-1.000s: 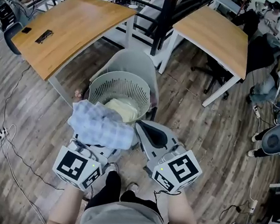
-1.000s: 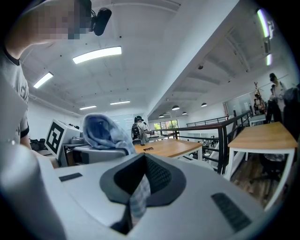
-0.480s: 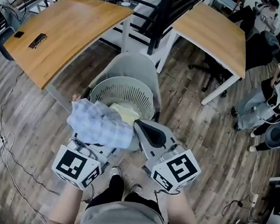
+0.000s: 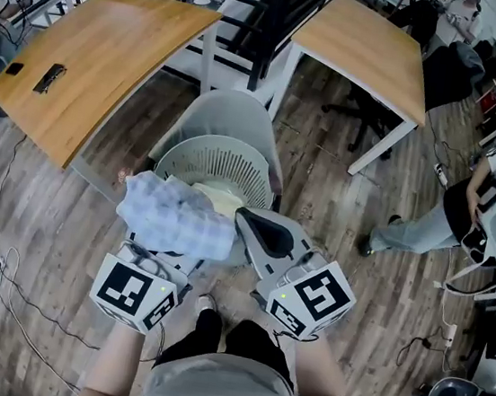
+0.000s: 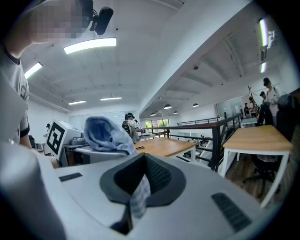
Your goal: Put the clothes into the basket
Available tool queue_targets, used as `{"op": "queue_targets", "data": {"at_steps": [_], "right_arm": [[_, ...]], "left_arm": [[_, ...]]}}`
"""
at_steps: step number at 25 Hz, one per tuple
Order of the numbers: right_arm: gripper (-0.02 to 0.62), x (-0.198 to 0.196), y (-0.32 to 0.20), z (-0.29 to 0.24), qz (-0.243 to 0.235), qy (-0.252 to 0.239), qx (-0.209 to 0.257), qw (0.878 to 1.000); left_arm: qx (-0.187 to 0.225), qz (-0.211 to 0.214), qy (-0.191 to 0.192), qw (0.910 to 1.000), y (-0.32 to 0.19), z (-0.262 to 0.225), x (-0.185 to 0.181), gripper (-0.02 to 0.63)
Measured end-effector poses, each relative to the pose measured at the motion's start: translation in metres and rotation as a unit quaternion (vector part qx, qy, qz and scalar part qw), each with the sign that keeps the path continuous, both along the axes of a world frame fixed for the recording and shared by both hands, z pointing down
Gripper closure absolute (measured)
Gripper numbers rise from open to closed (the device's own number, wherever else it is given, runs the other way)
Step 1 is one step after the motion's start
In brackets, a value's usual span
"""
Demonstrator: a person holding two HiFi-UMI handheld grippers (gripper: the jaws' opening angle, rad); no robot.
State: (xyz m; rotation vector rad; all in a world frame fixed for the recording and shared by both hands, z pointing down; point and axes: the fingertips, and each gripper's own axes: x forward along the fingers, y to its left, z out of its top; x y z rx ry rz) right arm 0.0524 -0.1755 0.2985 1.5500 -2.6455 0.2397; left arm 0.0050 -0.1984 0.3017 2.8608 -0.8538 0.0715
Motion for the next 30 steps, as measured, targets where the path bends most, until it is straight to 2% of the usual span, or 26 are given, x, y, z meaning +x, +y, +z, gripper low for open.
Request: {"op": "queue_targets", "data": {"at_steps": [13,22,30], "right_arm": [[0.586,0.003,-0.012,0.002,0.007,0.013,-0.006,1.0],[0.586,0.01,-0.041,0.012,-0.017,0.007,-0.014,1.0],[0.586,0.032,-0.077,0.022,-0.046,-0.001,-0.035,0.998]], "left_arm": [[-0.01,0.006,0.008,0.9999,-0.015,0.006,0.002,0.293],[-0.024,-0.018,0.003,0.9995,-0.039,0.017,0.007,0.293],[-0.047,-0.048,-0.002,0.9978,-0.071,0.027,0.027,0.293]]}}
